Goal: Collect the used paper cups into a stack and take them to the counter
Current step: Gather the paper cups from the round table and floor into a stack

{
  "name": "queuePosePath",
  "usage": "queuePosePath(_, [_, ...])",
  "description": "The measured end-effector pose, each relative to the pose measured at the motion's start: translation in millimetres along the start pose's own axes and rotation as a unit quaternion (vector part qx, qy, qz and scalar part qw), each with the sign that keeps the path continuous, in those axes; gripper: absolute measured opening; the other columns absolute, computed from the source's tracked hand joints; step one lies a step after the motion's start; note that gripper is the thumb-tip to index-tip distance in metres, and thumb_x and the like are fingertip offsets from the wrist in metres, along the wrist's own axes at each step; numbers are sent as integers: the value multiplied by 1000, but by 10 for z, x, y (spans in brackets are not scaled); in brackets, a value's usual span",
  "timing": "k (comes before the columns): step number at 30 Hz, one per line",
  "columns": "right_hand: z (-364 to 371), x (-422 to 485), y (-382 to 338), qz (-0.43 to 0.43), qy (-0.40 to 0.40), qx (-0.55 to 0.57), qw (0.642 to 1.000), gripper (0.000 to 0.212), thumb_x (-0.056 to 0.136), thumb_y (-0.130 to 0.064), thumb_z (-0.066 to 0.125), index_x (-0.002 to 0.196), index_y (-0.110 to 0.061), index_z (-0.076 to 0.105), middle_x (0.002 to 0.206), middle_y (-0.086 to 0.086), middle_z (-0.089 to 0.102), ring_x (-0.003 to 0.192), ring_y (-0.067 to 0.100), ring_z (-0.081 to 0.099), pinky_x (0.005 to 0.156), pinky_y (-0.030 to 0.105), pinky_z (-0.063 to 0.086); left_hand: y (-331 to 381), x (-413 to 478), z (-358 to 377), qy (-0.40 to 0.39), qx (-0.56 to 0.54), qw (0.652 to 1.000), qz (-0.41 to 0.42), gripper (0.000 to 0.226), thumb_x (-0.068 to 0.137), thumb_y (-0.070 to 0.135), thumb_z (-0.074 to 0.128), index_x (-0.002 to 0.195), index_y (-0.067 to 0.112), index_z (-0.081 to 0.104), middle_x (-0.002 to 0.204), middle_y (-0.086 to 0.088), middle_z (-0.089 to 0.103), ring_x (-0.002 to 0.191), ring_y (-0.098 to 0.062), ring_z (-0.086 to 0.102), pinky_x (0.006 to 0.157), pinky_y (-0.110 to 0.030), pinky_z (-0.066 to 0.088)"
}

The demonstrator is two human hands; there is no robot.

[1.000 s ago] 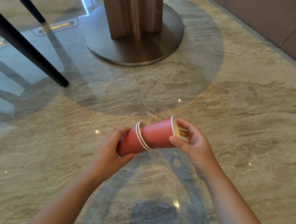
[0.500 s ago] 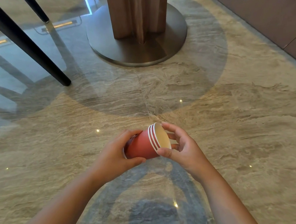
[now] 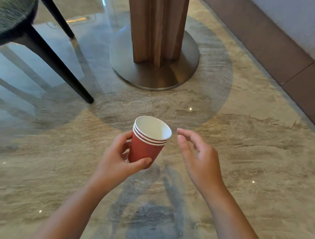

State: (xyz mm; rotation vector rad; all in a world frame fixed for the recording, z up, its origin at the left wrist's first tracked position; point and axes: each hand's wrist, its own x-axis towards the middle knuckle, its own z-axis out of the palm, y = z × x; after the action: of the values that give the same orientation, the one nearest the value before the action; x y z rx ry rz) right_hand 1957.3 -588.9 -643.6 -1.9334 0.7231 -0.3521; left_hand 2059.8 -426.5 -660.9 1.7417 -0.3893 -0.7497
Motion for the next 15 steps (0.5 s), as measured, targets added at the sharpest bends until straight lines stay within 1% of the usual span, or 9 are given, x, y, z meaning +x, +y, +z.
queuePosePath(1, [-55,-8,-179,-21,0,-44,999,33,84,-45,46,106,-27,62,103,-16,61,101,-3,54,84,6,38,165,-74,-49,12,-14,1000,2,60,59,14,83,107,36,54,111,-4,63,104,-20,61,89,-35,51])
queuePosePath(2, [-109,-14,-365,-38,-1,-80,996,34,84,-43,47,108,-23,62,104,-13,62,102,2,55,86,12,39,331,-146,-105,25,-25,999,5,59,57,18,81,106,37,54,110,-3,64,104,-19,62,88,-34,50])
queuePosePath(4, [-217,-28,-745,-67,-12,-137,988,35,85,-37,50,110,-16,62,109,-2,64,105,14,56,88,25,43,659,-289,-225,51,-38,998,14,59,54,22,79,105,37,54,109,-2,63,102,-13,62,85,-28,49])
queuePosePath(5, [-269,-39,-935,-80,-18,-160,984,35,85,-35,51,111,-14,62,111,2,65,106,18,56,89,29,42,821,-361,-288,63,-45,997,18,61,52,25,80,106,35,54,109,-1,63,101,-10,62,83,-26,49])
queuePosePath(8, [-432,-111,-1526,-110,-28,-194,974,37,84,-35,52,110,-12,63,113,5,65,108,22,56,92,31,41,1338,-574,-481,112,-66,991,24,61,46,35,78,103,33,56,101,7,65,93,-1,63,74,-16,50])
queuePosePath(10, [-534,-169,-1909,-127,-36,-210,969,38,83,-35,52,110,-12,63,113,5,66,109,23,56,95,35,42,1670,-723,-606,136,-73,988,28,57,47,35,77,100,35,56,97,11,65,88,2,62,70,-12,49])
queuePosePath(12, [-624,-239,-2279,-136,-49,-226,963,39,82,-35,52,111,-11,63,115,6,65,111,25,55,97,37,42,1985,-893,-713,156,-72,985,26,56,49,32,80,99,38,55,100,10,64,87,2,62,68,-12,48])
queuePosePath(15, [-755,-367,-2826,-151,-49,-240,958,39,81,-31,54,111,-8,63,114,10,66,111,29,56,97,41,42,2441,-1176,-865,175,-90,980,23,60,53,27,79,104,39,50,108,4,61,92,0,62,68,-13,49])
